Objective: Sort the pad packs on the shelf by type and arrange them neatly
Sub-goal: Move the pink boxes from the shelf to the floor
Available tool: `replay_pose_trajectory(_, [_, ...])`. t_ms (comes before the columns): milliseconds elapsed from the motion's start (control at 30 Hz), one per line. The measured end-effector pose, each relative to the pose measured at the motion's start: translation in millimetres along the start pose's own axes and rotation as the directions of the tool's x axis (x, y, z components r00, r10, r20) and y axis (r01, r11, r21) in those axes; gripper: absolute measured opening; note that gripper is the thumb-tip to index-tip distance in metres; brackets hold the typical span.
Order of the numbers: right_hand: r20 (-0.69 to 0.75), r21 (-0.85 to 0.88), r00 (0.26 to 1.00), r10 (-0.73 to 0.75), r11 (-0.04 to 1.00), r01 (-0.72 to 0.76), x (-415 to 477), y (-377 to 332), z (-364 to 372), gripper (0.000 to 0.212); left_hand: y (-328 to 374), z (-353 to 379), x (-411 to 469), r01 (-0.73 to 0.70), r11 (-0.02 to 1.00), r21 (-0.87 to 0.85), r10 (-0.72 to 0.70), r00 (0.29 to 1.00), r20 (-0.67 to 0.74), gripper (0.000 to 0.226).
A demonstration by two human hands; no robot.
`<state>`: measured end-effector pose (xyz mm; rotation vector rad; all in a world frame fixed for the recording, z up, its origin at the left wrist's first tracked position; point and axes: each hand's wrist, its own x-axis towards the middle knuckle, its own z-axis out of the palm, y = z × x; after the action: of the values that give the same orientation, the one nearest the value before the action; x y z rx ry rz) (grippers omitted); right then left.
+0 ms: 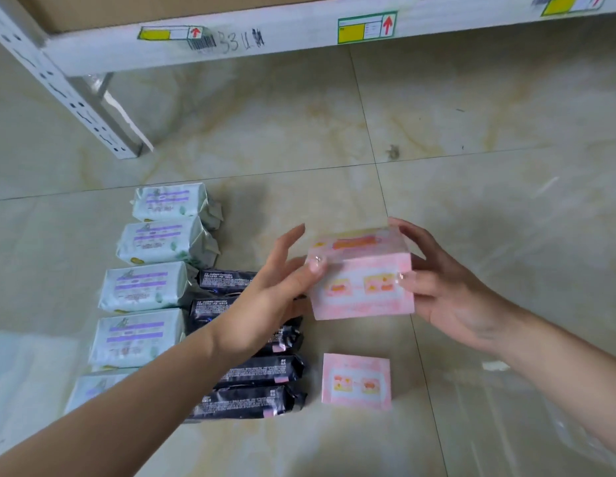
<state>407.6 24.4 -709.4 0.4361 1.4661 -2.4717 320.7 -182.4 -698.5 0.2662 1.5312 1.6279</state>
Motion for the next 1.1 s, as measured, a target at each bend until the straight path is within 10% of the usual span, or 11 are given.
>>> replay_pose_trajectory(133, [0.189,-0.01,0.981,-0.032,0.999,0.035,-1.0,3.0,-4.1,0.095,3.0,-4.0,1.9,-0.038,0.999,0.015,0.037,0.993,0.108,0.091])
replay_pose_trajectory(433, [0.105,-0.056,0.993,0.057,0.997,-0.052,1.8,0.0,-8.5,0.086,1.9,-0.3,6.9,-0.087,0.99,0.111,0.076,0.992,0.097,0.065])
replay_pose_trajectory(567, [-0.112,-0.319,0.993,-0.026,0.948,-0.011,5.8,-7.7,-9.2,0.068,0.3,-2.8,16.2,0.078,0.978,0.191,-0.108,0.983,0.149,0.066])
replay_pose_trajectory(767, [0.015,-0.669,0.996,-0.087,0.739,0.075,13.8,-29.1,16.5,0.072,-1.2,9.7,31.2,-0.034,0.923,0.384,-0.037,0.984,0.177,0.081])
replay_pose_trajectory(1000, [-0.015,-0.288,0.996,0.087,0.954,-0.088,5.7,11.1,-1.1,0.082,-22.0,2.5,29.3,0.038,0.995,-0.091,-0.033,0.998,0.053,0.071])
replay_pose_trajectory(1100, [-0.029,-0.038,0.99,0.137,0.99,-0.138,4.3,27.3,-8.3,0.086,-35.1,0.0,29.2,0.073,0.997,0.018,-0.074,0.997,0.03,0.079])
